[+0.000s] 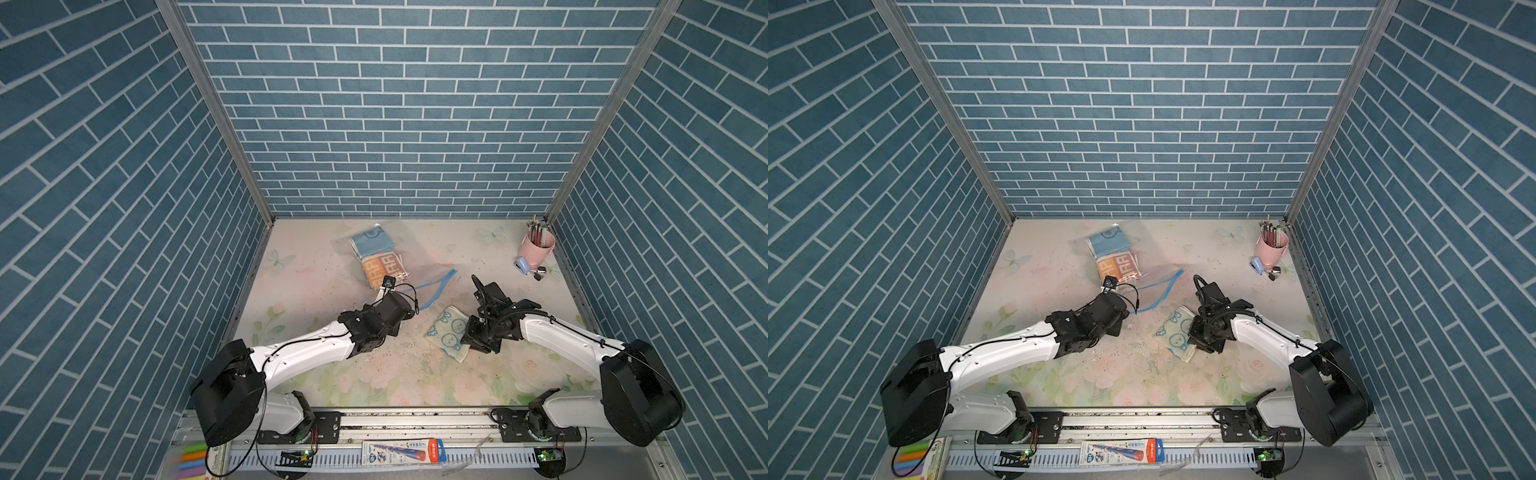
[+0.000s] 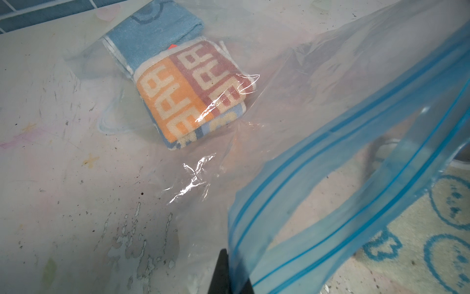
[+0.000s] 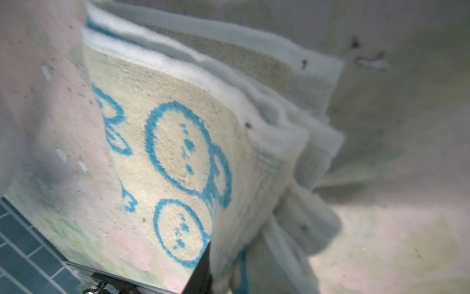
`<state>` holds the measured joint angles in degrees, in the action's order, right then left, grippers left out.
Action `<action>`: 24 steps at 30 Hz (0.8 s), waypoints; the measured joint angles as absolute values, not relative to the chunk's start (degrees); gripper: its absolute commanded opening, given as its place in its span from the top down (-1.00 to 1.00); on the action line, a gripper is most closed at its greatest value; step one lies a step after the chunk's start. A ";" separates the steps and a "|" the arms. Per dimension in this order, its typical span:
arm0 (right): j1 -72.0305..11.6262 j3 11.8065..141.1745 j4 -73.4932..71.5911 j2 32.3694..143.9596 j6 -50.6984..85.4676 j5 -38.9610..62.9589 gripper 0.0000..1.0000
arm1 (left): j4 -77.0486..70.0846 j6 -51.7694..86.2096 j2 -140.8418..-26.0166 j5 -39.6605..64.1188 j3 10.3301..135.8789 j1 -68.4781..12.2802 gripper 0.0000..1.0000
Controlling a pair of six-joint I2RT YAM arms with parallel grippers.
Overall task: Place the folded towel into the vacuum bag
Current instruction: Adjust the towel at the center of the board.
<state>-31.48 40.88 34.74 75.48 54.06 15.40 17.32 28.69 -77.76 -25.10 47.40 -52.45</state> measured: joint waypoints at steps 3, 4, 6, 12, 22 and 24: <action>-31.44 40.88 36.47 73.25 53.06 13.23 -0.11 | 17.34 28.62 -78.52 -25.08 48.56 -52.45 1.00; -31.44 40.88 36.56 72.75 53.10 12.82 -0.14 | 17.30 28.56 -78.83 -25.06 48.86 -52.47 1.00; -31.44 40.71 36.12 72.10 53.76 12.03 -0.16 | 17.26 28.47 -79.18 -25.04 49.06 -52.47 1.00; -31.66 34.46 30.79 70.32 59.42 12.43 -0.17 | 17.26 28.47 -79.24 -25.08 49.04 -52.47 1.00; -32.75 31.31 25.43 70.32 68.01 12.25 0.05 | 16.14 28.49 -79.29 -24.99 48.80 -52.47 1.00; -32.75 31.31 24.67 70.74 68.86 11.75 0.13 | 15.86 28.49 -79.29 -25.02 48.75 -52.47 1.00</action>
<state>-32.75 31.31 24.67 70.74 68.86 11.75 15.86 28.49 -79.29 -25.02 48.75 -52.47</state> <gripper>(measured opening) 0.461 0.051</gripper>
